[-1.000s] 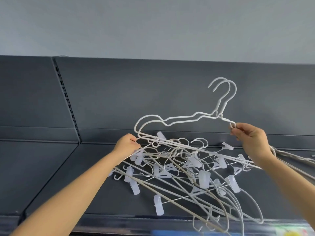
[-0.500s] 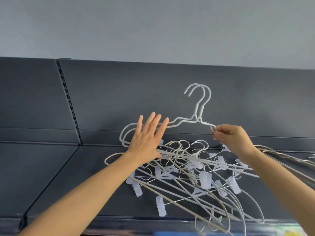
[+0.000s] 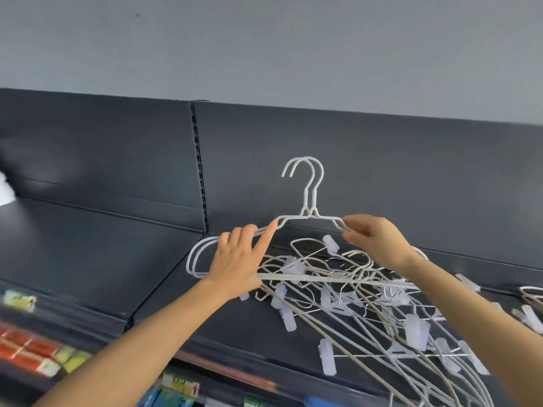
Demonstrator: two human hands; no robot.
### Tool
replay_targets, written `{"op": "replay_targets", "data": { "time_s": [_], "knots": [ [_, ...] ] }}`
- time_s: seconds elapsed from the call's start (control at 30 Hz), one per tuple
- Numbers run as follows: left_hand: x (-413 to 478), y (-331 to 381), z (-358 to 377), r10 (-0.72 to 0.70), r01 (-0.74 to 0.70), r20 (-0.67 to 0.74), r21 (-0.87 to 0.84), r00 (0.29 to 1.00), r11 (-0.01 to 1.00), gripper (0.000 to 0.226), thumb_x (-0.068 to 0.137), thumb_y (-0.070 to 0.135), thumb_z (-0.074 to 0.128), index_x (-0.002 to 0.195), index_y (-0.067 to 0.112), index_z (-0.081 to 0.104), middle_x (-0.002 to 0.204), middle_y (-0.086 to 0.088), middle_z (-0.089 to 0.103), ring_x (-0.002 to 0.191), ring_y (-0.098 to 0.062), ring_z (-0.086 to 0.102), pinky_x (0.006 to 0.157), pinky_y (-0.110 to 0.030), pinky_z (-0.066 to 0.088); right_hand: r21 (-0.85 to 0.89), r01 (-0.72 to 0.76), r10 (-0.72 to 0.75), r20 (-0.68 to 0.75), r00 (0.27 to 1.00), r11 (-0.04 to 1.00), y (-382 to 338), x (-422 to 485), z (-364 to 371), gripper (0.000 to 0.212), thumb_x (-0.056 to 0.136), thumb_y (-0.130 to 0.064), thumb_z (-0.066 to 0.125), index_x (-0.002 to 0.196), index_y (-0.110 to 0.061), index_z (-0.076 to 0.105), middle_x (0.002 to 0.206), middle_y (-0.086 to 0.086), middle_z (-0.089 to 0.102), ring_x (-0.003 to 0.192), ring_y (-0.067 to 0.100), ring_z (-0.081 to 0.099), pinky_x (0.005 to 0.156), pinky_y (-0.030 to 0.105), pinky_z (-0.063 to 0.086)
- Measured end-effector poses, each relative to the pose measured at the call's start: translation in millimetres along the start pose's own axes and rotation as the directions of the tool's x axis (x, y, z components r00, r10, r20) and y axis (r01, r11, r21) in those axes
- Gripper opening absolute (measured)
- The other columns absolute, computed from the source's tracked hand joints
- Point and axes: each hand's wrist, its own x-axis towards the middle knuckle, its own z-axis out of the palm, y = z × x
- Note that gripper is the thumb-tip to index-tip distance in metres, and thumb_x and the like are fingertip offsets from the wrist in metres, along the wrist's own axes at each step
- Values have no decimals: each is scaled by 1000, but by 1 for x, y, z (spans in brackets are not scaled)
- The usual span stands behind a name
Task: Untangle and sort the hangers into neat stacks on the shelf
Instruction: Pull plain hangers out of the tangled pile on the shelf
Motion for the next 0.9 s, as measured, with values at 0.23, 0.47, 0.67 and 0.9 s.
{"op": "replay_targets", "data": {
  "time_s": [0.23,0.47,0.67,0.9],
  "knots": [
    [-61,-63,-23,-261,253,144,76,954,965,128,50,40,73,151,23,-3,107,-2,43,89,-22,46,78,-35,37,32,122,-119,-103,988,992,-52,16,50,52,92,-36,55,140,-23,40,140,0,48,127,18,47,103,30,34],
    [-112,-124,-36,-597,607,304,70,743,791,120,56,45,69,150,27,-4,122,-2,42,108,-24,45,93,-39,35,34,120,-119,-41,992,992,-60,15,76,46,93,-35,52,135,-17,47,136,2,52,121,21,51,102,31,37],
    [-123,-156,-27,-661,755,523,49,538,654,113,54,37,66,149,31,5,118,-2,52,109,-26,52,95,-43,36,16,57,-57,-25,998,998,-45,5,80,44,94,-33,52,133,-14,49,134,4,55,122,20,51,99,29,37],
    [-119,-180,-8,-547,815,724,-36,420,578,112,59,34,69,149,34,2,117,5,59,110,-23,54,103,-40,36,-18,-39,37,-71,997,999,-17,-10,72,40,93,-31,53,129,-12,54,127,4,60,116,20,55,91,26,38]
  ]
}}
